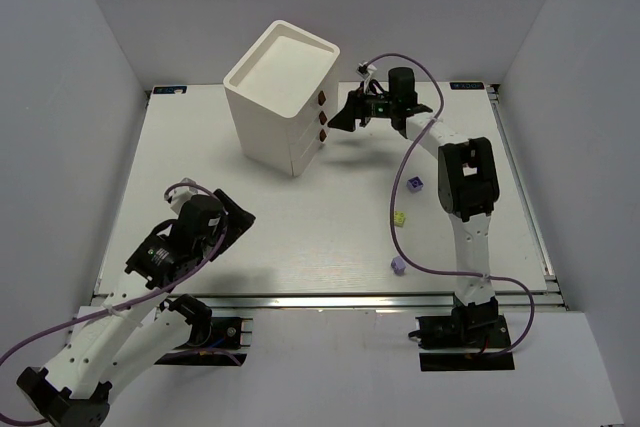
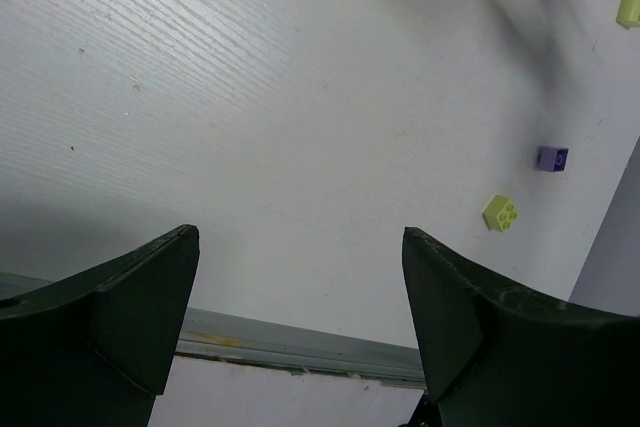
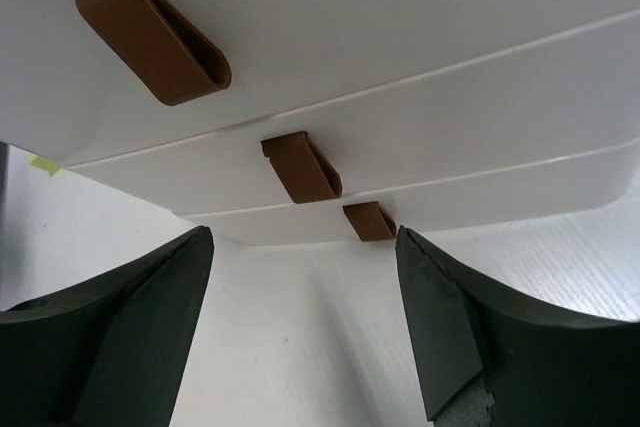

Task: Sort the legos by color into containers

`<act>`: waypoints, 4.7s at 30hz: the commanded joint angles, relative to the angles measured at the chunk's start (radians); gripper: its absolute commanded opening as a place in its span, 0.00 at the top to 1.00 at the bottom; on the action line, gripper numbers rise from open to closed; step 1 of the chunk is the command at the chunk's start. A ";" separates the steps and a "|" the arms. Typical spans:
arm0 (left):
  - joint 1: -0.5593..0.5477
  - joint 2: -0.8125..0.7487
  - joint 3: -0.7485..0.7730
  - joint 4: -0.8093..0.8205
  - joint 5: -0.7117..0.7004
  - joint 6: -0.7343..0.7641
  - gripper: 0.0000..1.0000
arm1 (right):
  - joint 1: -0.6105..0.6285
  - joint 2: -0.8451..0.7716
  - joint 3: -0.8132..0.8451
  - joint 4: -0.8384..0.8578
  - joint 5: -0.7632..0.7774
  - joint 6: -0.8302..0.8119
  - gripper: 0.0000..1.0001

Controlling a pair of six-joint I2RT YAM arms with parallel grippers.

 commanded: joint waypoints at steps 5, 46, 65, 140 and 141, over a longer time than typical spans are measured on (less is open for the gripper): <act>-0.004 0.008 0.006 0.019 0.005 -0.002 0.08 | 0.027 0.035 0.058 0.066 0.004 -0.138 0.21; 0.005 0.255 0.125 -0.086 -0.218 -0.143 0.03 | -0.055 -0.294 -0.478 0.255 0.059 -0.266 1.00; 0.198 0.543 0.253 -0.351 -0.228 -0.482 0.02 | -0.172 -0.594 -0.693 -0.002 0.105 -0.405 0.20; -0.009 1.402 1.374 0.179 0.176 0.830 0.53 | -0.374 -1.118 -0.897 -0.422 0.122 -0.602 0.67; -0.009 1.401 1.371 0.182 0.173 0.827 0.47 | -0.374 -1.114 -0.896 -0.428 0.122 -0.608 0.63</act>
